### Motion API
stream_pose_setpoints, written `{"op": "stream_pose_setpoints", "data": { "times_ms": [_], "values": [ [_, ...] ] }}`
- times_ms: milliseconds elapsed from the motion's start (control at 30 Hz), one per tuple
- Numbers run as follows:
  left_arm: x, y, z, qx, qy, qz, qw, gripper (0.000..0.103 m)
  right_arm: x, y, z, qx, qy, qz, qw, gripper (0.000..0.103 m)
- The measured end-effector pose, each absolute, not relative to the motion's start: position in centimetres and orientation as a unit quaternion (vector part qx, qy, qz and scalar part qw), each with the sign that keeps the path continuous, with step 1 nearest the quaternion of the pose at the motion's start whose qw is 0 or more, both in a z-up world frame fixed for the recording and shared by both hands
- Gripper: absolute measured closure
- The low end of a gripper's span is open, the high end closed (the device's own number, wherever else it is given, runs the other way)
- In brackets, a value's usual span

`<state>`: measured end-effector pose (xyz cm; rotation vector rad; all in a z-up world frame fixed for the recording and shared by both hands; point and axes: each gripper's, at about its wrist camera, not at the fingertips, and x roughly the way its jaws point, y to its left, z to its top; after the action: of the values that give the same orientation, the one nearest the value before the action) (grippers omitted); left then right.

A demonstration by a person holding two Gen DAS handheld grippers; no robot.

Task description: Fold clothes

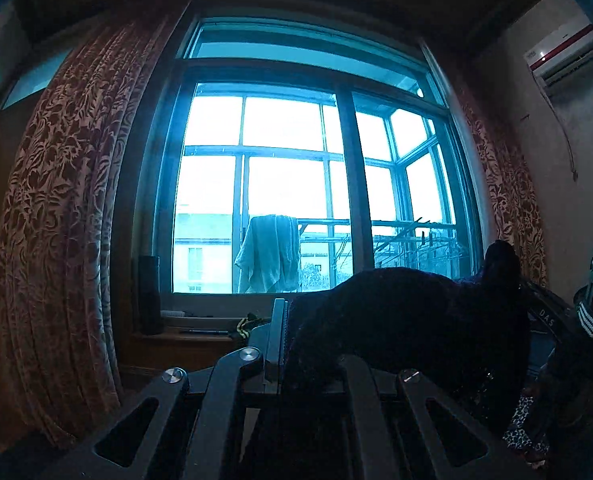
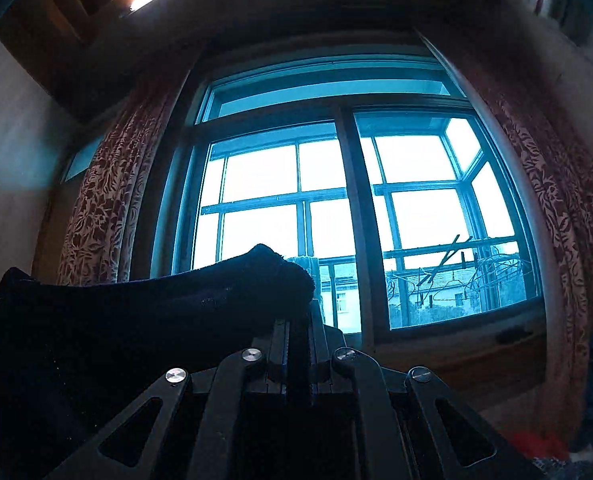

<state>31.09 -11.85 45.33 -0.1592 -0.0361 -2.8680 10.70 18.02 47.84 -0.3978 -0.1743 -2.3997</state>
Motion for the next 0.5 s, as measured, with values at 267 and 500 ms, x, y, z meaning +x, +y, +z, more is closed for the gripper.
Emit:
{"op": "stream_pose_setpoints", "data": {
  "times_ms": [267,500],
  "values": [
    [19.5,-19.5,35.8,0.110,0.009,-0.980,0.167,0.100,-1.7,10.1,41.9,-0.028,-0.029,-0.943,0.330,0.095],
    [7.8,-27.4,21.6,0.298,0.093,-0.930,0.196,0.093,-17.1,-0.4,29.4,0.199,0.046,-0.933,0.298,0.052]
  ]
}}
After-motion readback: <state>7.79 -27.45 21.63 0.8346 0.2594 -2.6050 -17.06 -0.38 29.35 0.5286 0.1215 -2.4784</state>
